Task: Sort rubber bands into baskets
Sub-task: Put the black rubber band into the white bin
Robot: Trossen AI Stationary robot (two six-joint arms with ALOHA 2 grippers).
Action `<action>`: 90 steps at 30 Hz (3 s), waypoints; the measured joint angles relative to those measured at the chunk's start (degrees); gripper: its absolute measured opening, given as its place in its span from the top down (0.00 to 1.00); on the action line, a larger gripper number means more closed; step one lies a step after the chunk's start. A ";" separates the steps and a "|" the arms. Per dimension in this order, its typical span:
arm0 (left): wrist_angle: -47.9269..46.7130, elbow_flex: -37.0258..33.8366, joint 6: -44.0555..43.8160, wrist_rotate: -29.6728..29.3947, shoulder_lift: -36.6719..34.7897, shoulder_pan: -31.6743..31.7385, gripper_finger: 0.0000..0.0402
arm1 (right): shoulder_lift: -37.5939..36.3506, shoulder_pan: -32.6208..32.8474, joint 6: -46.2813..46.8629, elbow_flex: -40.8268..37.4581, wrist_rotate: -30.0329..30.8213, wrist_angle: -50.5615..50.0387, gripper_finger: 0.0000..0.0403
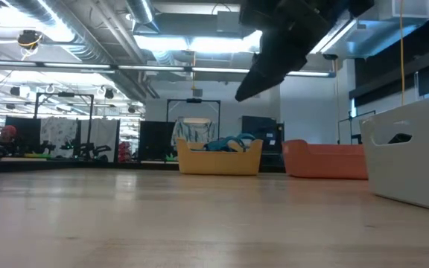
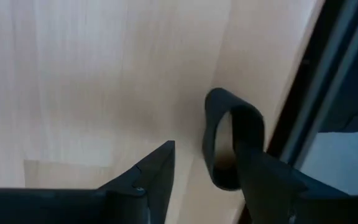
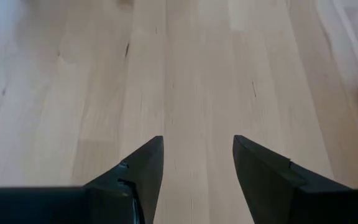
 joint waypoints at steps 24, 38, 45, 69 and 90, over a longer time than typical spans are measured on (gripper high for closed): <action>5.47 -0.05 15.56 -33.78 -2.27 -0.52 0.98 | -0.39 10.21 5.52 0.02 2.56 5.38 0.52; 23.54 -0.07 41.60 -54.35 -3.83 5.61 0.98 | 7.67 14.56 6.14 0.00 -5.95 21.58 0.52; 30.02 -0.33 47.74 -53.89 -3.81 8.94 0.99 | 12.64 13.32 2.74 0.04 -13.70 34.16 0.41; 40.47 -0.37 49.57 -54.19 -3.80 13.36 0.98 | 17.31 13.83 -1.42 0.07 -8.93 53.34 0.48; 40.13 -0.35 52.73 -49.36 -4.67 13.40 0.75 | 17.35 13.92 -5.54 -0.02 -9.58 50.81 0.99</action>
